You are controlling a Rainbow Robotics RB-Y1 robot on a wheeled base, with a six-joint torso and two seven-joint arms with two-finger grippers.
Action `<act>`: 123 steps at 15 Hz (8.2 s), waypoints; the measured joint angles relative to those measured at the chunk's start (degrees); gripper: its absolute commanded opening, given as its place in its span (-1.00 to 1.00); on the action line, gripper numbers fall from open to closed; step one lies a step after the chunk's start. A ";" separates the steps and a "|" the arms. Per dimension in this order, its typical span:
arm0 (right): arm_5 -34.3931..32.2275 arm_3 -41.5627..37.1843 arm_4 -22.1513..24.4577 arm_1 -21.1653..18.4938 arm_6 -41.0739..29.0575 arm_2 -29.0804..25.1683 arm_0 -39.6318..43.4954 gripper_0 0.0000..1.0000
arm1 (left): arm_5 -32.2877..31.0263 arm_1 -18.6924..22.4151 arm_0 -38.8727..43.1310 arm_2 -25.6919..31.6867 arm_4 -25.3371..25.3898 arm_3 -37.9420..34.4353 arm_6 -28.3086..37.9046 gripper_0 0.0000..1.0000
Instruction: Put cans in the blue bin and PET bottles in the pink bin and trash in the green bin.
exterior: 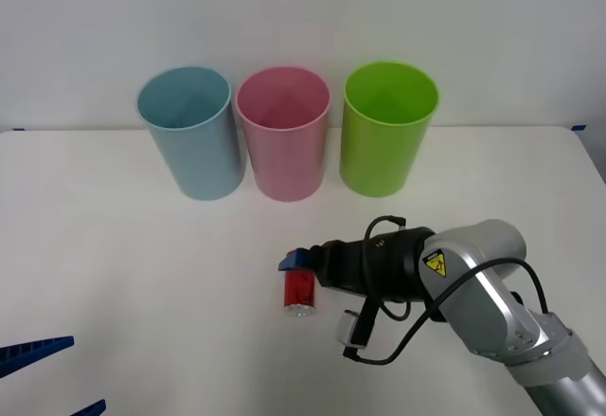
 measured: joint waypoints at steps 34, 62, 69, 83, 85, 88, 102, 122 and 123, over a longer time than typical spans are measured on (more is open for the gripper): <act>0.70 3.45 15.99 4.95 -5.97 7.89 -3.30 1.00 | 0.00 0.00 0.00 0.00 0.00 0.00 0.00 1.00; 6.08 5.97 18.25 3.50 -2.18 12.07 -4.98 -1.00 | 0.00 0.00 0.00 0.00 0.00 -0.01 0.00 1.00; 7.91 2.36 6.97 1.01 -0.52 9.74 -4.99 -1.00 | 0.00 0.00 0.01 0.00 0.00 -0.01 0.00 1.00; 23.82 -2.90 -29.24 -5.37 3.29 5.17 -1.11 -1.00 | 0.00 0.00 0.01 0.00 0.00 -0.01 0.00 1.00; 23.83 -2.90 -31.81 -4.60 -1.92 3.70 -0.11 -1.00 | 0.00 0.00 0.01 0.00 0.00 -0.01 0.00 1.00; 24.15 -3.07 -37.81 -4.36 -8.19 3.42 1.46 -1.00 | 0.00 0.00 0.01 0.00 0.00 -0.01 0.00 1.00; 34.79 -8.56 -43.11 -1.47 -52.03 2.28 3.89 -1.00 | 0.01 0.00 0.01 0.00 0.00 -0.01 0.00 1.00; 39.34 -1.75 -5.00 16.89 -97.98 2.33 -8.52 -1.00 | 0.01 0.00 0.00 0.00 0.00 0.00 0.00 1.00; 40.79 0.98 -3.65 17.41 -98.93 2.21 -10.23 -1.00 | 0.01 0.00 0.00 0.00 0.00 0.00 0.00 1.00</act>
